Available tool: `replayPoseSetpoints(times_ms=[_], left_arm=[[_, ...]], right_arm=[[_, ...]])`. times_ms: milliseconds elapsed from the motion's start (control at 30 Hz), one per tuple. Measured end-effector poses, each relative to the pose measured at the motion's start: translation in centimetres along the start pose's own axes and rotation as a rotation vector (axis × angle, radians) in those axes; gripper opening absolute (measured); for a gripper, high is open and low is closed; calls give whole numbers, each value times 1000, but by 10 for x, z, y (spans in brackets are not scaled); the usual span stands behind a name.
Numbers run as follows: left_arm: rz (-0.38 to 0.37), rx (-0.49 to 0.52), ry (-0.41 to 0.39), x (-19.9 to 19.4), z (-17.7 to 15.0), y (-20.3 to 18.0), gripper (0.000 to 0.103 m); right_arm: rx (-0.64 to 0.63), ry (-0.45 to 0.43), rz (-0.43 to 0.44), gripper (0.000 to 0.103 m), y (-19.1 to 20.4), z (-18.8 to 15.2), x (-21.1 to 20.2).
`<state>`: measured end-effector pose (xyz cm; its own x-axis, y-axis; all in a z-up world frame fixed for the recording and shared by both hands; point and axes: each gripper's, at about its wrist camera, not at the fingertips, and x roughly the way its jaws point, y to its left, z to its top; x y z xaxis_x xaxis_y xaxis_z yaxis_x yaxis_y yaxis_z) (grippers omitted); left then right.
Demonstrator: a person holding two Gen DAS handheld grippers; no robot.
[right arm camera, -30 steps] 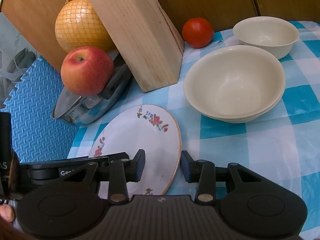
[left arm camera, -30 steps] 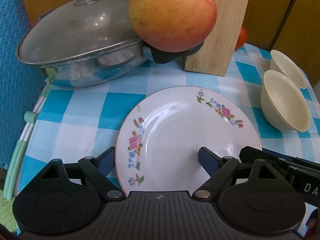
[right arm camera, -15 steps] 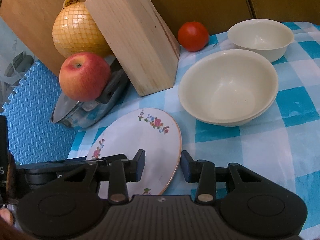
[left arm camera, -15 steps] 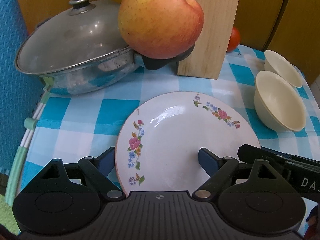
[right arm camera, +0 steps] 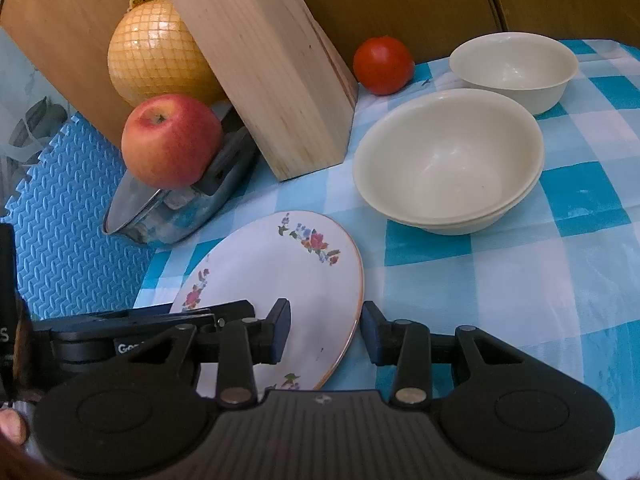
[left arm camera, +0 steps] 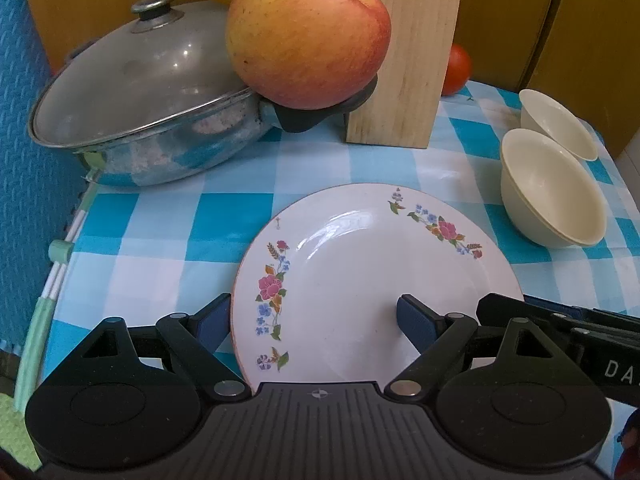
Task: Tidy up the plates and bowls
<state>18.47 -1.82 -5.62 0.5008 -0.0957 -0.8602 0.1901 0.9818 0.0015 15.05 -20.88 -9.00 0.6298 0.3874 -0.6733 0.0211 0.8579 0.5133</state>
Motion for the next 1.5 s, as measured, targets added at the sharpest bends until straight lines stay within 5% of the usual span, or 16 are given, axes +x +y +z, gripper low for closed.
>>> replayPoseSetpoints(times_ms=[367,1500], left_arm=[[-51,-67,32,11,6,10,96],[-48,-4,-45,-17,0,-3,93]], right_arm=[[53,10,57,39,-7,1,4],[-19,-29,20,35,8,-5,-17]])
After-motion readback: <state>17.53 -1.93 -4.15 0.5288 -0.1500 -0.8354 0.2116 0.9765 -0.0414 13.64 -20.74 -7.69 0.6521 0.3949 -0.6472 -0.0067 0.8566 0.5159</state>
